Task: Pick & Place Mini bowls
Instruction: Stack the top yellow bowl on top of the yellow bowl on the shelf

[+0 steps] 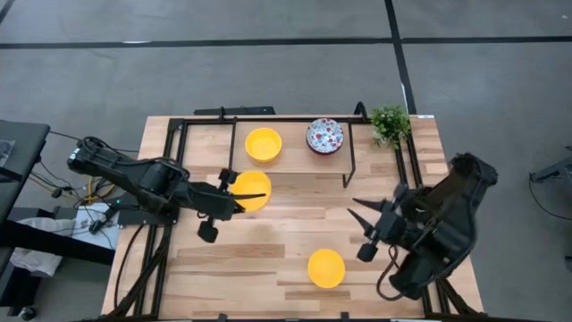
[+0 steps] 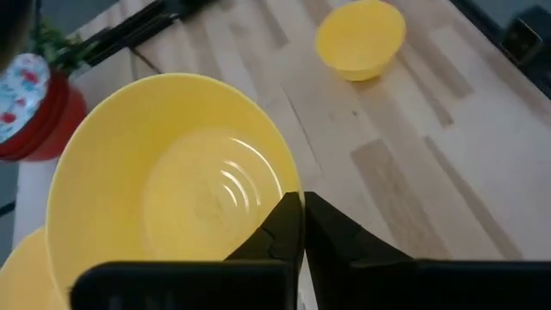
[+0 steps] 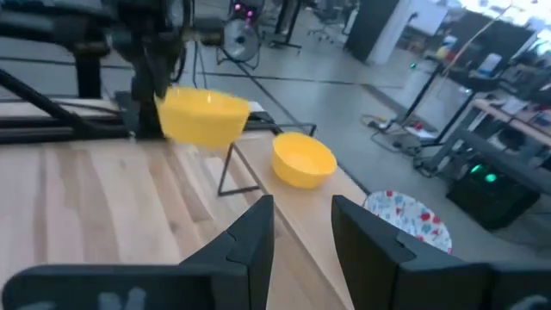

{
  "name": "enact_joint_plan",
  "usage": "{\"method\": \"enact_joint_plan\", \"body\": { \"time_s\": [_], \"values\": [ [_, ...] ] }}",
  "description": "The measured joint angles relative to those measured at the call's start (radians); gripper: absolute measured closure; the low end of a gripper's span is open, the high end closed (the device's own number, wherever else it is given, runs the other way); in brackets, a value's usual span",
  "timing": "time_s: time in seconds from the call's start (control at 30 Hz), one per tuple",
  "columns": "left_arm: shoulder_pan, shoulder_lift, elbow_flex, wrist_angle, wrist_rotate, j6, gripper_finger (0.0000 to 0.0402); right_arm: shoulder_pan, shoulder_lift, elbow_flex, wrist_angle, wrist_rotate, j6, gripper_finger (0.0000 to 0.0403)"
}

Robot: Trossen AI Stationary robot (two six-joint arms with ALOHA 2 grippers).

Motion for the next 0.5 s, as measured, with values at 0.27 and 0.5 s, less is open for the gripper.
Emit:
{"method": "enact_joint_plan", "body": {
  "time_s": [0.27, 0.5],
  "values": [
    [0.065, 0.006, 0.0, 0.031, -0.003, -0.1, 0.0391, 0.028, -0.048, -0.427, 0.193, 0.218, 0.401, 0.0294],
    [0.133, 0.006, 0.0, 0.032, -0.004, -0.122, 0.039, 0.011, -0.046, -0.576, 0.211, 0.169, 0.633, 0.0294]
  ]
}}
